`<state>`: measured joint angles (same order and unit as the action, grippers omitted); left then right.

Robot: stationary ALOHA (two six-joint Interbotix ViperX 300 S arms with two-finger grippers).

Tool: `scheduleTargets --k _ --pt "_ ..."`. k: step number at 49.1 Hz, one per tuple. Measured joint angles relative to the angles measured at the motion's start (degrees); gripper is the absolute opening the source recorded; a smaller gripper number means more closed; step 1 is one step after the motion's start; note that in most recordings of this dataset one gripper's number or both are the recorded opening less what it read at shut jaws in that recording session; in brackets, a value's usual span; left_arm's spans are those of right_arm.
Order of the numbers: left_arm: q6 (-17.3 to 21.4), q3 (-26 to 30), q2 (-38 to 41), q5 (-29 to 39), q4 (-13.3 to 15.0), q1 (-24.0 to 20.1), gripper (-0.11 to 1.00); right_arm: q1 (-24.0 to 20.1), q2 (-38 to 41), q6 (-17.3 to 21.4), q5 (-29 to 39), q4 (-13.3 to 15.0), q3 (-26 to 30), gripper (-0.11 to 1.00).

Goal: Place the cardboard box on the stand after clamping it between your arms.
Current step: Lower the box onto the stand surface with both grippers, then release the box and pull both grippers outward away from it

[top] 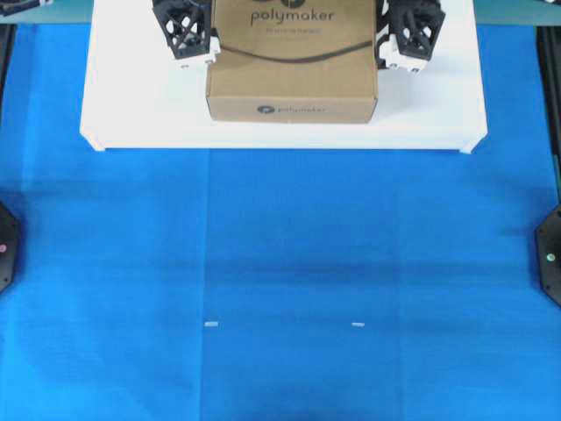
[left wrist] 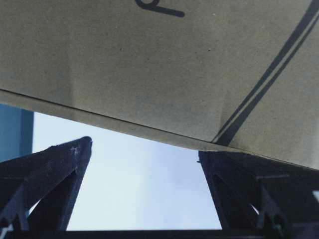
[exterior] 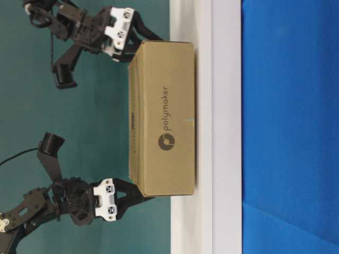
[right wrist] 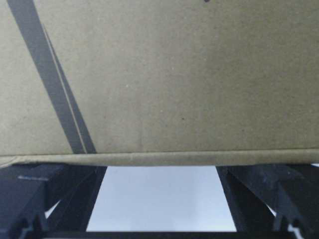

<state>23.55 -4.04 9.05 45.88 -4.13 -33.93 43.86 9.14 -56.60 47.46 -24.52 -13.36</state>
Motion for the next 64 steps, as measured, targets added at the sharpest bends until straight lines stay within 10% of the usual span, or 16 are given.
scheduleTargets --k 64 --pt "0.9 -13.8 -6.2 -13.9 1.3 -4.4 0.85 5.6 -1.8 -4.7 2.3 -6.2 -4.7 0.98"
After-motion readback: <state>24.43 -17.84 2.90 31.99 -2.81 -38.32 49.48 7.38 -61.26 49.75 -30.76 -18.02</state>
